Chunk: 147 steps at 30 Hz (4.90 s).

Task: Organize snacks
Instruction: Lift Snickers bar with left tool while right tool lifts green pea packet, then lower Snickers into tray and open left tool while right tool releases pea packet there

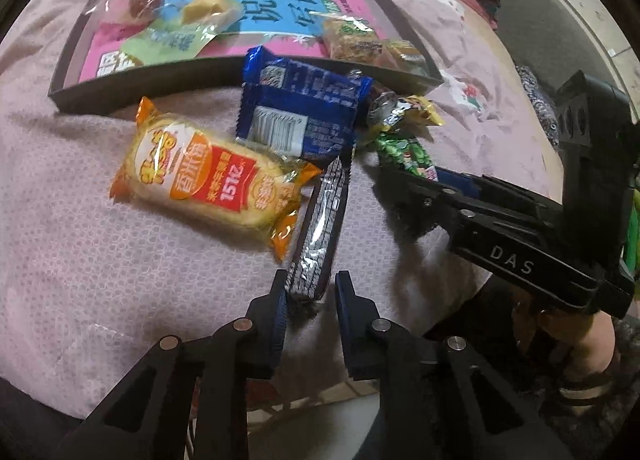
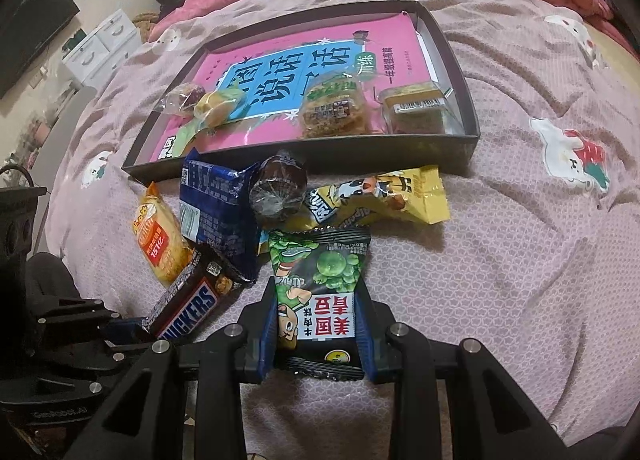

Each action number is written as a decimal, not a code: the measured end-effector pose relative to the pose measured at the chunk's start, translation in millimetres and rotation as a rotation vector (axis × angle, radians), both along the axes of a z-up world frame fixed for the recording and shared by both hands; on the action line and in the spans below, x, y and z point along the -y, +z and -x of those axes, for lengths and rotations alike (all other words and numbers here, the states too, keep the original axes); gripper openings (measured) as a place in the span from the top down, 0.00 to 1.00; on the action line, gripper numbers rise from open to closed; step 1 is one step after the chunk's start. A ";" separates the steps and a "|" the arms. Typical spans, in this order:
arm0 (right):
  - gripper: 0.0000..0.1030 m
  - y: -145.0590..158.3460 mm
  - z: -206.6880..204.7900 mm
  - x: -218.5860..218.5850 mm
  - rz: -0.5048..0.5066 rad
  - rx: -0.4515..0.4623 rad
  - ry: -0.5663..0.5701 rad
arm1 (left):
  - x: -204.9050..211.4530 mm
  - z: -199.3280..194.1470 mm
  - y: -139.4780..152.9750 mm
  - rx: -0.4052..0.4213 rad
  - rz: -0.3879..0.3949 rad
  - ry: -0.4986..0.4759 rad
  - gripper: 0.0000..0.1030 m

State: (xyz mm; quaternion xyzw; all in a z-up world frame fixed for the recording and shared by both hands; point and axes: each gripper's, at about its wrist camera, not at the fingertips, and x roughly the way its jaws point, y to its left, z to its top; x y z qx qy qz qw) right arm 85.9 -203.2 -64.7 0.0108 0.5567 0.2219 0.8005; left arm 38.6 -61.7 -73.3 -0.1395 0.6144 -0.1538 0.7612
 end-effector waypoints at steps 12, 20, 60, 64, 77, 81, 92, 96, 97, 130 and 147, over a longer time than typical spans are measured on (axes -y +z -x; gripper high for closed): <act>0.68 -0.7 -0.3 -0.7 -0.002 -0.002 0.005 | 23.8 -26.5 -4.3 0.026 -0.060 -0.044 0.79; 0.68 6.4 5.3 3.9 -0.039 0.012 -0.010 | 27.0 -20.5 4.5 0.069 -0.032 -0.068 0.83; 0.68 60.3 3.2 8.8 -0.154 0.277 -0.028 | -53.8 -24.7 61.1 0.291 -0.040 0.162 0.83; 0.68 62.0 1.7 8.3 -0.151 0.292 -0.025 | -58.9 -27.3 62.3 0.301 -0.041 0.179 0.83; 0.68 63.4 -8.5 9.9 -0.156 0.308 -0.041 | -75.0 -37.2 58.2 0.296 -0.027 0.219 0.83; 0.68 63.4 -9.9 9.9 -0.155 0.312 -0.047 | -77.5 -40.4 58.2 0.299 -0.024 0.226 0.83; 0.68 66.0 -26.7 14.4 -0.158 0.323 -0.077 | -90.1 -55.9 54.1 0.302 -0.040 0.265 0.83; 0.68 66.7 -31.1 14.1 -0.155 0.331 -0.079 | -93.7 -62.9 53.9 0.312 -0.059 0.275 0.83; 0.68 66.8 -32.8 14.6 -0.156 0.331 -0.081 | -94.6 -64.3 53.9 0.313 -0.062 0.277 0.83; 0.68 61.2 -78.0 20.3 -0.165 0.341 -0.109 | -90.2 -103.1 22.9 0.273 -0.096 0.253 0.83; 0.68 43.4 -96.5 21.6 -0.165 0.285 -0.131 | -87.8 -112.1 12.6 0.264 -0.083 0.239 0.83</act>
